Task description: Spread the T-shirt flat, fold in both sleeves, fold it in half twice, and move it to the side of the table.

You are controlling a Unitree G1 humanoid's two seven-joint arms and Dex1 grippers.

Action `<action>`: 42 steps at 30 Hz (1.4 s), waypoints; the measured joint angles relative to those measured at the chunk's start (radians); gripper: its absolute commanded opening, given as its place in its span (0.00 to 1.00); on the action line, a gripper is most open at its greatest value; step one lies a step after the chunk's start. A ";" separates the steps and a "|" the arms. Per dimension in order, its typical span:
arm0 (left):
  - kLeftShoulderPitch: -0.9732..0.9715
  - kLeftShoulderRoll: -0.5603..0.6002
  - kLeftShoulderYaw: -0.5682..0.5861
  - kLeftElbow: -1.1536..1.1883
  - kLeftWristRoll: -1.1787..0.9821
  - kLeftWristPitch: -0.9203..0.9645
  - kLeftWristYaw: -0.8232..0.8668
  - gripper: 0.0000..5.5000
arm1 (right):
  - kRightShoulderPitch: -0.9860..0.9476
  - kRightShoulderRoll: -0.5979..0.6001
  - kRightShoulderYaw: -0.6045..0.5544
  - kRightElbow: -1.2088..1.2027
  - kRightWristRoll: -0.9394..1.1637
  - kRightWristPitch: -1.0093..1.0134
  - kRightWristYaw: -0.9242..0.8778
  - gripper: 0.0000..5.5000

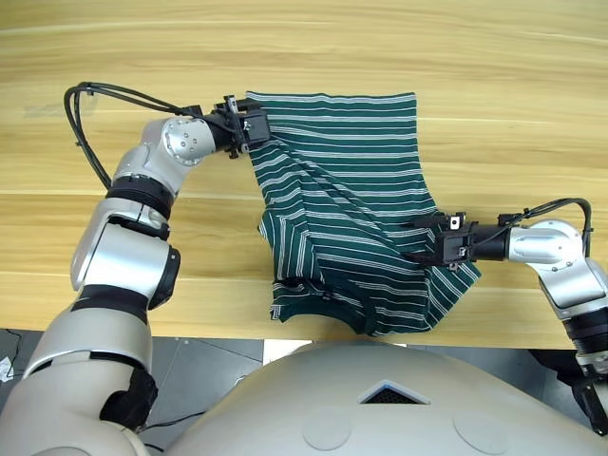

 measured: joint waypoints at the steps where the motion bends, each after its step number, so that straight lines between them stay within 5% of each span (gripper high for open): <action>1: 0.002 0.000 -0.003 0.000 0.000 -0.003 0.000 0.45 | 0.003 0.000 0.001 0.001 0.001 0.000 -0.002 0.48; 10: -0.032 0.030 -0.090 0.023 0.150 -0.048 0.196 0.45 | -0.224 0.112 -0.103 0.253 -0.072 -0.053 -0.294 0.48; 19: -0.053 0.031 -0.137 0.061 0.219 -0.060 0.306 0.45 | -0.240 0.132 -0.095 0.297 -0.081 -0.101 -0.324 0.48; 22: -0.037 0.036 -0.087 0.044 0.163 -0.099 0.273 0.45 | -0.231 0.135 -0.093 0.297 -0.078 -0.104 -0.321 0.48; 28: 0.068 0.073 0.192 -0.224 -0.128 -0.190 0.265 0.45 | -0.179 0.144 -0.097 0.265 -0.057 -0.102 -0.315 0.48; 35: 0.522 0.097 0.402 -0.914 -0.554 0.116 0.186 0.45 | -0.155 0.148 -0.101 0.243 -0.056 -0.098 -0.314 0.48; 42: 1.285 0.068 0.405 -1.620 -1.148 0.405 0.279 0.45 | -0.118 0.140 -0.167 0.176 -0.039 -0.084 -0.323 0.48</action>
